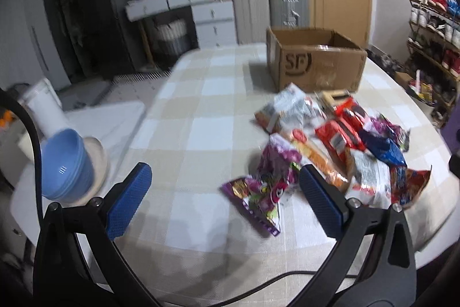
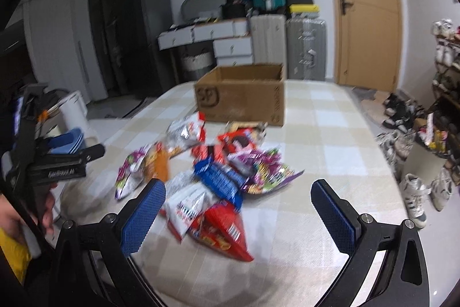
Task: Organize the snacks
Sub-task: 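Grasp the purple candy bag with the left gripper while the right gripper grasps the red chip bag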
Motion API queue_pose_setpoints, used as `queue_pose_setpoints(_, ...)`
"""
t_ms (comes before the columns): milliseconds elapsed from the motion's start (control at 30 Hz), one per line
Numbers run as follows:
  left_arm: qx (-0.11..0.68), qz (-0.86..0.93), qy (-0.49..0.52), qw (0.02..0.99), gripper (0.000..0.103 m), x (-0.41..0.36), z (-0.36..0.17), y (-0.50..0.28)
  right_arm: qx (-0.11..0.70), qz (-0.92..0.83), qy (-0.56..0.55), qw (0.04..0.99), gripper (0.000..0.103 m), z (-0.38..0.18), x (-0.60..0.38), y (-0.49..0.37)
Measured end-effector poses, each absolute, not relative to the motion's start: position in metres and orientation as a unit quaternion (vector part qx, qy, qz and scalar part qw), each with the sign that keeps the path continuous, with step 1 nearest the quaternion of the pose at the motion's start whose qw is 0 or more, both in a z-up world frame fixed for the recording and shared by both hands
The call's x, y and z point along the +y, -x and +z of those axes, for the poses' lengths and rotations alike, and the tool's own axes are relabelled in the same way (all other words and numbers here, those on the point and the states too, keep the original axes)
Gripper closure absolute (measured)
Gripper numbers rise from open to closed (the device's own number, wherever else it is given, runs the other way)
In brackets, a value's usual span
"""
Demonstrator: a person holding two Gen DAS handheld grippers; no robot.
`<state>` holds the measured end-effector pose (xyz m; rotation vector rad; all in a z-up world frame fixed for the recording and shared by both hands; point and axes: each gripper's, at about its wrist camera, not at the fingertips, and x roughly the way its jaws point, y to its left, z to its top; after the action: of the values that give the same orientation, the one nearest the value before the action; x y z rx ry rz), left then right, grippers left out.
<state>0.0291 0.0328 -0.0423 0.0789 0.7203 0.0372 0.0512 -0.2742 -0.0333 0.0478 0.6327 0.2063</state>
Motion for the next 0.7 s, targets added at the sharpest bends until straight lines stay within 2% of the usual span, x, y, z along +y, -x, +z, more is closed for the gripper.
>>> queue_pose_setpoints(200, 0.409, -0.037, 0.015, 0.912, 0.001, 0.055, -0.065, -0.046, 0.369, 0.157, -0.003, 0.916, 0.000, -0.059, -0.265, -0.060)
queue_pose_setpoints(367, 0.417, -0.107, -0.010, 0.903, 0.001, 0.044, -0.075, -0.048, 0.411, 0.185, 0.046, 0.891, 0.000, -0.083, -0.248, -0.067)
queue_pose_setpoints(533, 0.400, -0.154, -0.087, 0.899, 0.001, 0.026, -0.083, -0.053, 0.435, 0.198, 0.077, 0.875, 0.000, -0.102, -0.239, -0.073)
queue_pose_setpoints(700, 0.424, -0.181, -0.074, 0.884, 0.010, 0.023, -0.097, -0.073, 0.430, 0.196, 0.100, 0.876, 0.000, -0.102, -0.234, -0.080)
